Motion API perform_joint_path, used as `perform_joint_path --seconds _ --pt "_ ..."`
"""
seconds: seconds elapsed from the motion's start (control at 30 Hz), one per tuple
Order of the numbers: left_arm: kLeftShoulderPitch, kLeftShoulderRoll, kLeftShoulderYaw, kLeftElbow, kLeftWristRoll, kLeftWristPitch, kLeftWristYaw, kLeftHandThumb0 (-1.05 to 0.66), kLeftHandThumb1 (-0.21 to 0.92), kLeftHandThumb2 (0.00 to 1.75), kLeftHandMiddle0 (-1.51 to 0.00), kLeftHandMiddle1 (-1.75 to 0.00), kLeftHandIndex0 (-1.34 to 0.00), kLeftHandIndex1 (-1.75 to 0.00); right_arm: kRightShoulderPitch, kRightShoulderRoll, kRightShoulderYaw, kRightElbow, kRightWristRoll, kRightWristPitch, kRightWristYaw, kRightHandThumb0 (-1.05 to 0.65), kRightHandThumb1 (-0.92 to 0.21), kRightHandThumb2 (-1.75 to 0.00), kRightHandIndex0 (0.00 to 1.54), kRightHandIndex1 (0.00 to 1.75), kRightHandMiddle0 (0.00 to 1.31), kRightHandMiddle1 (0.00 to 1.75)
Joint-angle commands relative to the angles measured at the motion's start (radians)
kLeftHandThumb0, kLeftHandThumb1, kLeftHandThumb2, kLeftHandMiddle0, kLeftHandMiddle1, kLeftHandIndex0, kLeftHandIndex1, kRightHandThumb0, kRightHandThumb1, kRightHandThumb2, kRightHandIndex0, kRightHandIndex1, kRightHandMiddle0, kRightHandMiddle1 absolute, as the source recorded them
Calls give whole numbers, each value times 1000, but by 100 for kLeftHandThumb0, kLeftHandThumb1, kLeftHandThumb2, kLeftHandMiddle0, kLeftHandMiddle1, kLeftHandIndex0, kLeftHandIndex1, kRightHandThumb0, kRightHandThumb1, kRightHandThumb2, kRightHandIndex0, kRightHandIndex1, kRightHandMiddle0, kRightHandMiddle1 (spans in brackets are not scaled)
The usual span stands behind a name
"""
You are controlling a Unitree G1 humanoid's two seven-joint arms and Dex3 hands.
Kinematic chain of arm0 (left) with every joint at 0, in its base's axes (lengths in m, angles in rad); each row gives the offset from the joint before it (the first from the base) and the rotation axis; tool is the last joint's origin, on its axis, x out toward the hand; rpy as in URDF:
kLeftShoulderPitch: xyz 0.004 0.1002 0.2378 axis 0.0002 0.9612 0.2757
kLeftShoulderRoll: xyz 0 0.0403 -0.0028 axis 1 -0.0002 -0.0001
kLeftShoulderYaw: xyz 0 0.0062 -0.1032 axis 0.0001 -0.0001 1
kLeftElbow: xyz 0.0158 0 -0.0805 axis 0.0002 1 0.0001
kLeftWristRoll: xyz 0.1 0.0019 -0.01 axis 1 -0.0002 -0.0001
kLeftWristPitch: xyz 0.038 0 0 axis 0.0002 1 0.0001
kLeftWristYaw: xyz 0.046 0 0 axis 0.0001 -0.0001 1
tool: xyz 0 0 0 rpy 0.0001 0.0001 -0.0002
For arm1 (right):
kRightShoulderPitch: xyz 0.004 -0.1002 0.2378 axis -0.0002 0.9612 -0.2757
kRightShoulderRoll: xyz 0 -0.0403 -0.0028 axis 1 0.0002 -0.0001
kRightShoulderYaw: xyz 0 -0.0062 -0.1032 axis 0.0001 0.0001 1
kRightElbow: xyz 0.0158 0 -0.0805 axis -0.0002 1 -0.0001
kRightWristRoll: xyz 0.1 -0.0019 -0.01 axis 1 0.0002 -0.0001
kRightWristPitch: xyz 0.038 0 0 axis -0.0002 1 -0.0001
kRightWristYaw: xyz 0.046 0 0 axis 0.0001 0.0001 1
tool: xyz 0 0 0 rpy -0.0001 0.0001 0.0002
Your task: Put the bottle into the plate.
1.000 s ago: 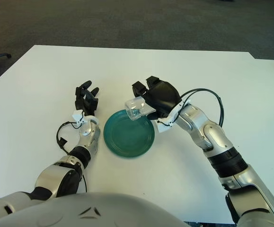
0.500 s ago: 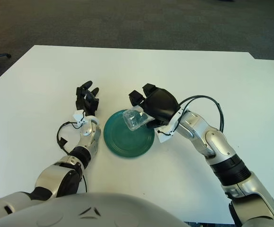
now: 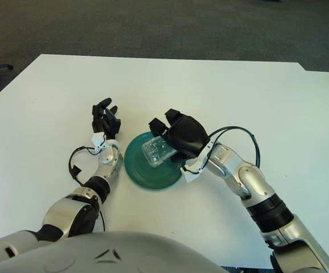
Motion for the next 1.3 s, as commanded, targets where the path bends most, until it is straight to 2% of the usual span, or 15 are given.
perform_joint_path --seconds 0.0,0.27,0.4,0.6,0.77,1.07,1.2,1.27 --pt "238 -173 -15 36 12 -47 -45 -64 92 94 -53 -57 -33 -98 13 24 15 3 -29 -12 -39 -50 -28 -137 117 175 65 175" --pt "241 -174 33 13 -108 -9 -253 -62 92 94 -53 -55 -30 -95 21 38 43 24 -104 -10 -113 -50 -28 -136 116 175 65 175" --pt "237 -181 46 19 -126 -6 -279 -61 92 93 -54 -56 -30 -96 16 39 49 39 -126 -12 -144 -50 -27 -137 118 175 65 175" --pt "232 -186 58 20 -140 2 -280 -59 92 91 -56 -58 -33 -98 5 43 60 55 -144 0 -149 -51 -25 -139 120 175 67 175" --pt "248 -203 35 17 -97 -36 -211 -59 92 89 -58 -61 -35 -100 -1 48 70 66 -155 11 -131 -51 -27 -137 118 175 65 175" --pt "252 -214 19 6 -62 -58 -136 -56 92 87 -62 -65 -42 -104 -1 51 79 62 -136 23 -73 -49 -30 -133 111 175 63 175" --pt "246 -217 21 5 -67 -53 -131 -55 92 87 -63 -67 -42 -105 4 52 75 64 -118 18 -79 -49 -32 -131 106 175 61 175" --pt "245 -215 32 19 -96 -58 -184 -56 92 87 -63 -67 -42 -105 10 53 67 61 -88 16 -67 -48 -34 -127 101 175 59 175"
